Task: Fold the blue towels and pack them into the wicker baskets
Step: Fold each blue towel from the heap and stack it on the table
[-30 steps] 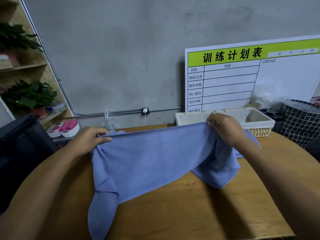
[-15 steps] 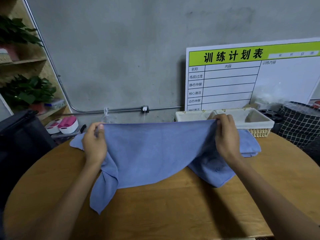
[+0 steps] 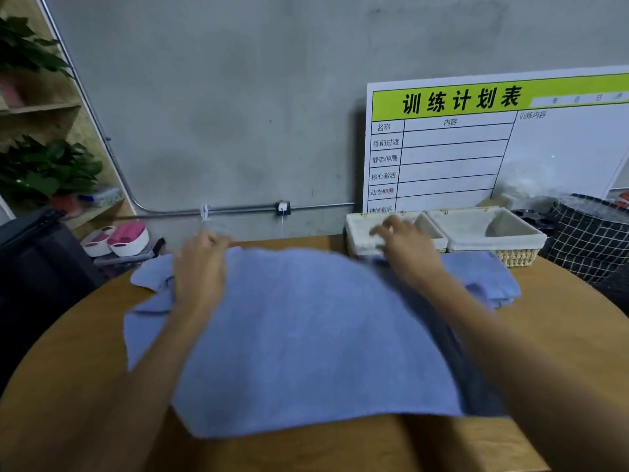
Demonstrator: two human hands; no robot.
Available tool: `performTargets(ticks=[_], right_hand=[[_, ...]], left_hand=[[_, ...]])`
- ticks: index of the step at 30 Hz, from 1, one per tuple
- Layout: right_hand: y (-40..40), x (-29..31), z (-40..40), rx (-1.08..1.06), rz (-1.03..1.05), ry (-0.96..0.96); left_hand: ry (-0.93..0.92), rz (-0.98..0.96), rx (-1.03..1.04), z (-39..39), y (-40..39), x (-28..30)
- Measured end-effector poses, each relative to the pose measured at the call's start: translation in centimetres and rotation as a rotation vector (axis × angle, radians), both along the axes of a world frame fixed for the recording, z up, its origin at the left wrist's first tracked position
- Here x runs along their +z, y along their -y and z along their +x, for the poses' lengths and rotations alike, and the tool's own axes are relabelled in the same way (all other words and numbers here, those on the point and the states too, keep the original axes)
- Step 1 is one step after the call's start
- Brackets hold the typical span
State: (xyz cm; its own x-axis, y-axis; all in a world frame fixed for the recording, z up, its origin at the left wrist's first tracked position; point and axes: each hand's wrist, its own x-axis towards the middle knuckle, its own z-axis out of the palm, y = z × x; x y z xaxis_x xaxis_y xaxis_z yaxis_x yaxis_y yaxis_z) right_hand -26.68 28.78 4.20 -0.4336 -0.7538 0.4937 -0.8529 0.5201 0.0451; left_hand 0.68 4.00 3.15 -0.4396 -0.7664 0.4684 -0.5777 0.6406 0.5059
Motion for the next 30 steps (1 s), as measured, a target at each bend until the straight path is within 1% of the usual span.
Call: performTargets(ticks=[1,2,3,5,6,8,9,13,15,19,21,23,25,27,29,30], right_hand=[[-0.4,-3.0,1.2,0.013,0.011,-0.011],[-1.1,-6.2,2.7,0.067,-0.019,-0.019],[-2.3,-8.9,4.3,0.155,-0.052,-0.020],[-4.9,-13.4,6.4,0.349,-0.087,0.058],[-5.9,-14.5,6.7,0.407,-0.091,0.125],[-7.4,-15.2,5.9,0.415,-0.108,0.230],[-8.0,-15.3,5.3,0.393,-0.099,0.260],[-9.4,-15.7,3.6,0.224,-0.065,0.284],[-9.8,-15.6,2.9,0.138,-0.039,0.260],[-10.5,-14.1,2.3,-0.079,-0.032,0.088],[-9.9,-13.9,3.4,-0.075,-0.105,0.040],[-8.8,-14.3,5.0,0.026,-0.111,0.111],[-8.6,-15.5,5.4,0.053,-0.062,0.255],[-9.7,-16.1,4.2,-0.010,-0.042,0.348],[-11.5,-16.0,2.8,-0.093,-0.017,0.356],[-12.4,-15.7,2.2,-0.131,-0.006,0.356]], left_hand=[[0.064,-0.002,-0.047,-0.3,-1.5,-3.1],[0.099,-0.009,-0.157,-0.1,-2.8,-7.0],[0.146,-0.063,-0.222,0.6,-4.5,-10.2],[0.211,-0.120,-0.249,2.2,-5.9,-14.8],[0.202,-0.091,-0.249,2.8,-5.7,-15.6],[0.233,-0.056,-0.200,3.3,-5.3,-15.7],[0.278,-0.040,-0.180,3.5,-5.3,-15.6],[0.397,-0.060,-0.160,3.2,-6.7,-15.3],[0.473,-0.049,-0.144,2.6,-8.0,-14.9],[0.534,0.034,-0.126,1.7,-10.2,-14.8],[0.561,0.086,-0.112,1.0,-11.7,-14.3],[0.591,0.099,-0.119,0.0,-13.4,-13.9],[0.594,0.067,-0.141,-0.7,-14.4,-13.8],[0.508,0.000,-0.121,-0.4,-13.3,-13.7],[0.441,-0.058,-0.054,1.3,-10.0,-14.0],[0.443,-0.062,-0.016,2.4,-8.1,-14.2]])
